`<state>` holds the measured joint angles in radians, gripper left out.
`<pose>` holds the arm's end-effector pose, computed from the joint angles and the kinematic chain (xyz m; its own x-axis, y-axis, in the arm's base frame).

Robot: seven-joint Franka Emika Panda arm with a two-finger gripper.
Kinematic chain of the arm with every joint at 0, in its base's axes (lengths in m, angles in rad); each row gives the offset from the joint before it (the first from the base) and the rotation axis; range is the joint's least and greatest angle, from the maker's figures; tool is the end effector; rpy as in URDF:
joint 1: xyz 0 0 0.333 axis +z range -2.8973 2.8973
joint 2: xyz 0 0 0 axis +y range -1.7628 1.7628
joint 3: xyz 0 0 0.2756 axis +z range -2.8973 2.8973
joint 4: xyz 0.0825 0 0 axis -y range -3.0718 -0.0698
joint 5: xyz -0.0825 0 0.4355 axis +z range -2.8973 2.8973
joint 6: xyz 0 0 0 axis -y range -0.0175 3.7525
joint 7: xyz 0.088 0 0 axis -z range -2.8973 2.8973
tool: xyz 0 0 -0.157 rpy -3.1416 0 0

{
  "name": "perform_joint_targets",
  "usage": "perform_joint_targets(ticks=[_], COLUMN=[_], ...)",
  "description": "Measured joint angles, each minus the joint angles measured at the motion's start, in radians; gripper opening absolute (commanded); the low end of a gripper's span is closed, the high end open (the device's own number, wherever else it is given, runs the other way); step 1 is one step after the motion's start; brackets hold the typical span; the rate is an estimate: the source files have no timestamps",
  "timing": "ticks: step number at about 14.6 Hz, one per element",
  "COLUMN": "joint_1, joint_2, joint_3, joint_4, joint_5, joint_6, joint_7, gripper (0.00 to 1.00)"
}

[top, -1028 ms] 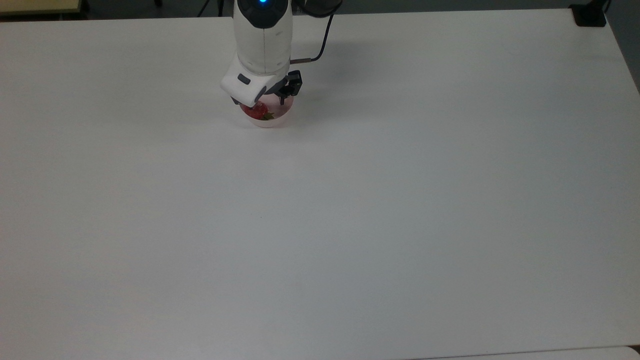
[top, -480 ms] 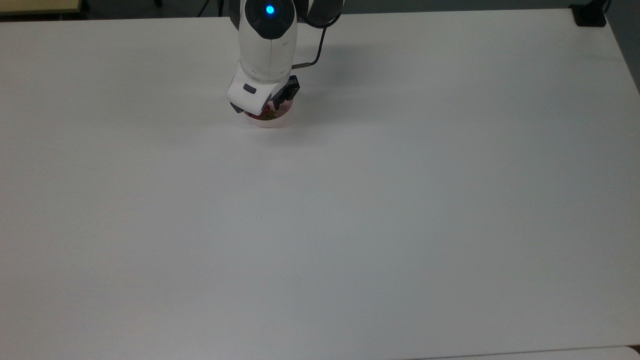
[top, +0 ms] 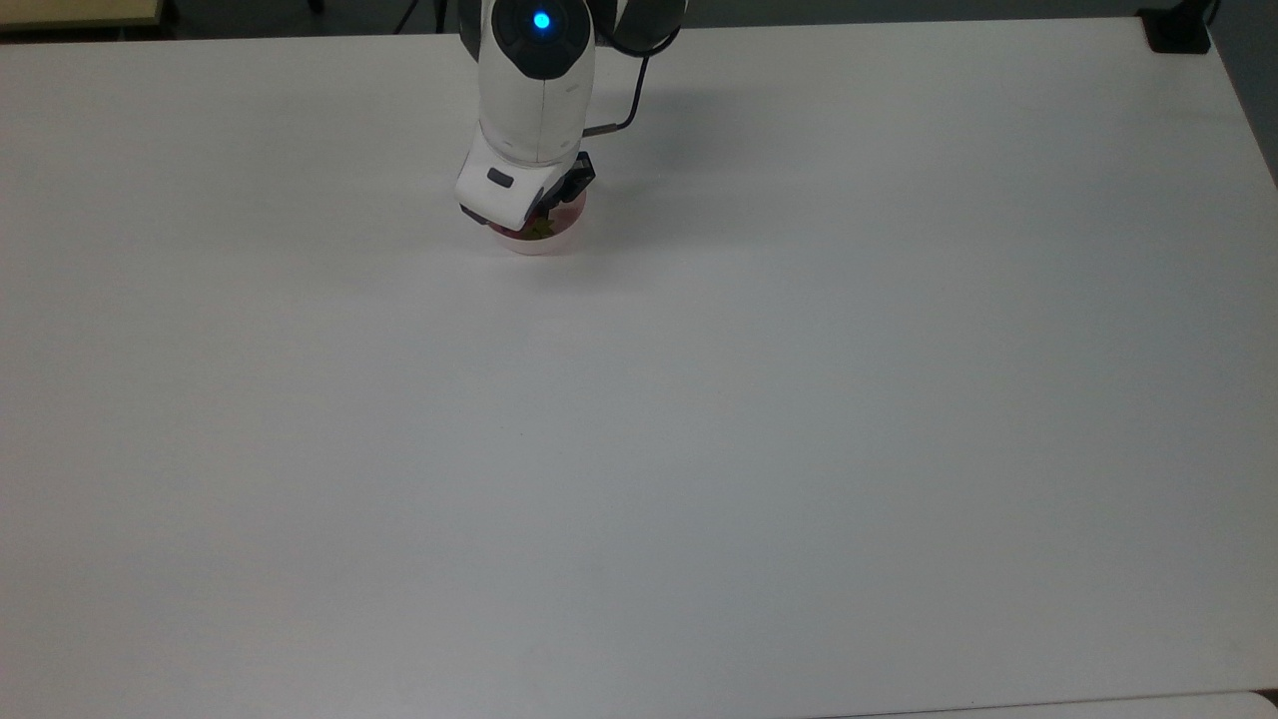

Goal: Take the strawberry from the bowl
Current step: 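Lift the strawberry out of the bowl and carry it beside the bowl, then lower the strawberry onto the table, open the gripper and raise it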

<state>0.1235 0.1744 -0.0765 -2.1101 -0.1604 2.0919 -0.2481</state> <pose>0.5696 0.0109 0.1978 0.9055 0.3606 -0.2236 0.3860 -0.9189 0.0815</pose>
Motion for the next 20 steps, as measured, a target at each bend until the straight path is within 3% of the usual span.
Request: perform_joint_targets(ticks=[4,7,10,11,13,17,18,19,20], joint_1=[0.0,-0.001,-0.017,-0.056,-0.126,-0.215,-0.228,-0.231,-0.232], joint_2=[-0.024,-0.091,-0.121,-0.118,-0.087,0.124,0.184,0.215,0.235], joint_3=[0.0,-0.003,-0.047,-0.068,-0.088,-0.139,-0.14,-0.141,-0.141], joint_4=[0.014,0.084,0.172,0.203,0.233,0.247,0.26,0.271,0.291], joint_5=[0.0,0.05,0.067,0.067,0.067,0.067,0.065,0.059,0.051], joint_6=[-0.065,-0.168,-0.2,-0.2,-0.147,0.129,0.172,0.182,0.188], joint_7=[-0.005,-0.006,-0.006,-0.01,-0.02,-0.023,-0.023,-0.022,-0.021], gripper=[0.19,0.19,0.19,0.19,0.19,0.19,0.23,0.91,1.0])
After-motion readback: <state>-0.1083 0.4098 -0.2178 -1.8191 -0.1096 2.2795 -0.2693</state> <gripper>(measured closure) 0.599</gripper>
